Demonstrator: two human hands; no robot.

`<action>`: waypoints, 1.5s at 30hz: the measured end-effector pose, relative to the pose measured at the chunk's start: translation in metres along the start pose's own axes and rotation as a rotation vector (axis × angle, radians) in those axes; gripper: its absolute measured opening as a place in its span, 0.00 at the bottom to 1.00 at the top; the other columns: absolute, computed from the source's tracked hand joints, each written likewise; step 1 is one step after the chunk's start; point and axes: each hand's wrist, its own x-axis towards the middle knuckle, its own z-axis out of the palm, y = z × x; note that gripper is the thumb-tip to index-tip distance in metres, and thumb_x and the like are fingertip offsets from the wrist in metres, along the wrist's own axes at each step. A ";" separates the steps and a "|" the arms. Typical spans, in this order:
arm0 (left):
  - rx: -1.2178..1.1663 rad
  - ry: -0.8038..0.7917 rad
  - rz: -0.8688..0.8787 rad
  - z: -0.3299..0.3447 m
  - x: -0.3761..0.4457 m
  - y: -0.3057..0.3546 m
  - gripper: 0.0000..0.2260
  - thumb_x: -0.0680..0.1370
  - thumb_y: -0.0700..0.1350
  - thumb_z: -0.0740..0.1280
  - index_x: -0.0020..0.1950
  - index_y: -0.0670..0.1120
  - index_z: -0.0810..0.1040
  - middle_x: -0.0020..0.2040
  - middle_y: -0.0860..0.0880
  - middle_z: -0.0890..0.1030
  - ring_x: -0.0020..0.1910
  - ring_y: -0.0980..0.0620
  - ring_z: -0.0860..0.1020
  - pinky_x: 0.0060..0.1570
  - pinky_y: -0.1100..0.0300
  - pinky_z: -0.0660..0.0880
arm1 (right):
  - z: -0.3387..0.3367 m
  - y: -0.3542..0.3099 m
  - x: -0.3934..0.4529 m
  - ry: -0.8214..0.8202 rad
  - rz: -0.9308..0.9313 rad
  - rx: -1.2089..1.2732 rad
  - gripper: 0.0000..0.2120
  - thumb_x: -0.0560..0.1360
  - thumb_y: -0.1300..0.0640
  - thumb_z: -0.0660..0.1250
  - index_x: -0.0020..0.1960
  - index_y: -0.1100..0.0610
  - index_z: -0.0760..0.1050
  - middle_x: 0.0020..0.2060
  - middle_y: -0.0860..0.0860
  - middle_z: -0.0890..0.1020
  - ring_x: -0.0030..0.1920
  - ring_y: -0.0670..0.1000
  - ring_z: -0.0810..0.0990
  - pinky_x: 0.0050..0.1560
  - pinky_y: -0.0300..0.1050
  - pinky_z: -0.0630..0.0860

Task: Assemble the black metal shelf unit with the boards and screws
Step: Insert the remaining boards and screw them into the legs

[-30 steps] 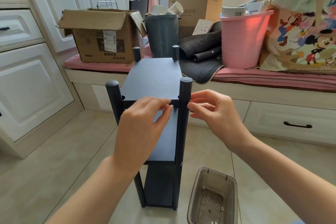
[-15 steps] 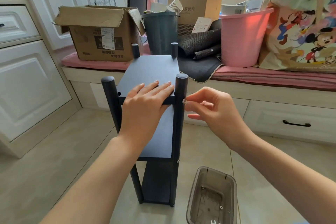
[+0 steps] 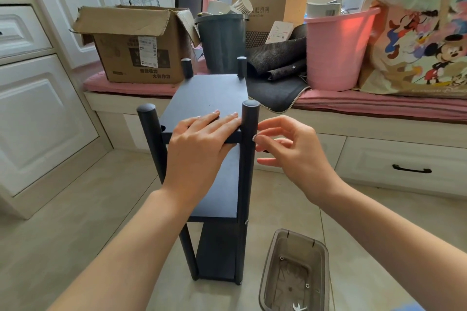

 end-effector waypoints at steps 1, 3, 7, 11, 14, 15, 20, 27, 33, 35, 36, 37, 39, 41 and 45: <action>-0.009 0.011 0.007 0.000 0.000 0.000 0.18 0.73 0.43 0.77 0.62 0.44 0.83 0.58 0.45 0.84 0.60 0.39 0.82 0.59 0.40 0.76 | 0.000 0.000 0.000 -0.007 0.006 -0.001 0.07 0.76 0.60 0.71 0.54 0.57 0.79 0.45 0.53 0.84 0.45 0.51 0.85 0.45 0.53 0.84; -0.029 0.033 0.013 0.001 0.000 0.000 0.17 0.73 0.44 0.76 0.61 0.43 0.84 0.57 0.45 0.85 0.59 0.39 0.82 0.58 0.40 0.77 | 0.000 0.000 0.000 -0.011 0.015 0.001 0.08 0.76 0.60 0.71 0.54 0.58 0.79 0.46 0.53 0.85 0.46 0.50 0.85 0.45 0.52 0.84; -0.056 0.037 -0.001 0.000 -0.001 0.002 0.17 0.73 0.43 0.77 0.61 0.43 0.84 0.57 0.45 0.85 0.59 0.39 0.82 0.57 0.40 0.77 | -0.004 -0.001 0.002 -0.015 0.045 0.033 0.06 0.75 0.61 0.72 0.51 0.60 0.81 0.44 0.55 0.85 0.45 0.51 0.85 0.46 0.51 0.84; -0.074 -0.044 -0.030 -0.006 0.000 0.005 0.18 0.76 0.48 0.72 0.64 0.45 0.82 0.61 0.46 0.83 0.64 0.41 0.80 0.63 0.43 0.71 | -0.005 0.001 0.003 -0.007 0.067 0.074 0.06 0.74 0.61 0.73 0.50 0.61 0.82 0.42 0.55 0.86 0.44 0.51 0.85 0.47 0.49 0.84; -0.135 -0.115 -0.149 -0.009 0.001 0.013 0.25 0.77 0.62 0.64 0.66 0.47 0.81 0.63 0.49 0.82 0.68 0.44 0.77 0.68 0.47 0.64 | -0.004 0.002 0.003 0.005 0.070 0.094 0.06 0.74 0.60 0.73 0.49 0.60 0.83 0.42 0.54 0.86 0.45 0.51 0.86 0.48 0.48 0.84; -0.146 -0.115 -0.186 -0.009 0.002 0.016 0.27 0.76 0.65 0.62 0.65 0.48 0.82 0.63 0.49 0.82 0.68 0.45 0.77 0.69 0.48 0.64 | -0.004 0.003 0.003 0.012 0.071 0.104 0.06 0.73 0.60 0.74 0.49 0.60 0.83 0.42 0.54 0.86 0.45 0.51 0.86 0.49 0.49 0.83; -0.170 -0.042 -0.267 -0.003 0.005 0.024 0.24 0.75 0.63 0.66 0.62 0.48 0.84 0.60 0.49 0.84 0.66 0.45 0.79 0.68 0.48 0.65 | -0.008 0.004 0.004 -0.010 0.089 0.157 0.05 0.75 0.64 0.72 0.50 0.60 0.84 0.44 0.54 0.87 0.47 0.52 0.86 0.51 0.48 0.83; -0.046 0.029 -0.235 0.007 0.004 0.029 0.23 0.77 0.62 0.62 0.60 0.48 0.83 0.58 0.49 0.85 0.64 0.46 0.79 0.67 0.48 0.65 | -0.033 0.022 0.008 -0.181 0.113 -0.039 0.10 0.77 0.65 0.69 0.52 0.53 0.84 0.47 0.48 0.87 0.50 0.46 0.85 0.51 0.42 0.82; 0.023 0.108 -0.201 0.018 0.003 0.034 0.20 0.79 0.57 0.62 0.58 0.44 0.83 0.56 0.47 0.85 0.62 0.43 0.79 0.66 0.46 0.65 | -0.061 0.095 0.000 -0.362 0.335 -0.305 0.06 0.76 0.58 0.71 0.53 0.54 0.83 0.46 0.47 0.86 0.48 0.44 0.84 0.50 0.41 0.82; 0.027 0.129 -0.196 0.020 0.004 0.035 0.20 0.79 0.57 0.63 0.58 0.44 0.83 0.55 0.47 0.85 0.61 0.43 0.79 0.65 0.48 0.64 | -0.065 0.128 -0.008 -0.436 0.405 -0.393 0.06 0.76 0.57 0.71 0.52 0.54 0.82 0.45 0.47 0.86 0.47 0.44 0.84 0.47 0.38 0.81; 0.029 0.136 -0.193 0.022 0.004 0.036 0.19 0.79 0.57 0.63 0.58 0.44 0.83 0.55 0.47 0.85 0.61 0.43 0.79 0.64 0.48 0.64 | -0.066 0.145 -0.012 -0.472 0.439 -0.433 0.05 0.76 0.57 0.71 0.52 0.53 0.82 0.45 0.47 0.85 0.45 0.43 0.83 0.44 0.35 0.79; 0.033 0.143 -0.190 0.023 0.004 0.037 0.19 0.80 0.57 0.63 0.58 0.44 0.83 0.55 0.48 0.85 0.61 0.43 0.79 0.64 0.48 0.64 | -0.067 0.163 -0.017 -0.503 0.466 -0.475 0.04 0.76 0.57 0.71 0.51 0.52 0.81 0.46 0.47 0.85 0.45 0.42 0.82 0.42 0.33 0.77; 0.047 0.156 -0.184 0.026 0.004 0.037 0.19 0.80 0.56 0.64 0.58 0.43 0.83 0.55 0.47 0.85 0.60 0.43 0.79 0.63 0.48 0.64 | -0.065 0.200 -0.027 -0.545 0.503 -0.574 0.06 0.76 0.57 0.70 0.52 0.53 0.82 0.49 0.49 0.85 0.44 0.43 0.81 0.41 0.31 0.74; 0.066 0.175 -0.178 0.028 0.004 0.037 0.18 0.80 0.56 0.64 0.57 0.43 0.83 0.55 0.48 0.85 0.59 0.43 0.79 0.62 0.49 0.64 | -0.060 0.235 -0.037 -0.567 0.535 -0.672 0.09 0.77 0.57 0.69 0.56 0.56 0.82 0.52 0.51 0.84 0.47 0.45 0.81 0.44 0.32 0.75; 0.095 0.213 -0.158 0.032 0.003 0.037 0.19 0.82 0.57 0.62 0.56 0.43 0.82 0.54 0.48 0.85 0.58 0.44 0.79 0.61 0.49 0.64 | -0.045 0.297 -0.055 -0.585 0.621 -0.761 0.12 0.77 0.57 0.69 0.59 0.58 0.80 0.55 0.54 0.84 0.54 0.50 0.82 0.55 0.41 0.78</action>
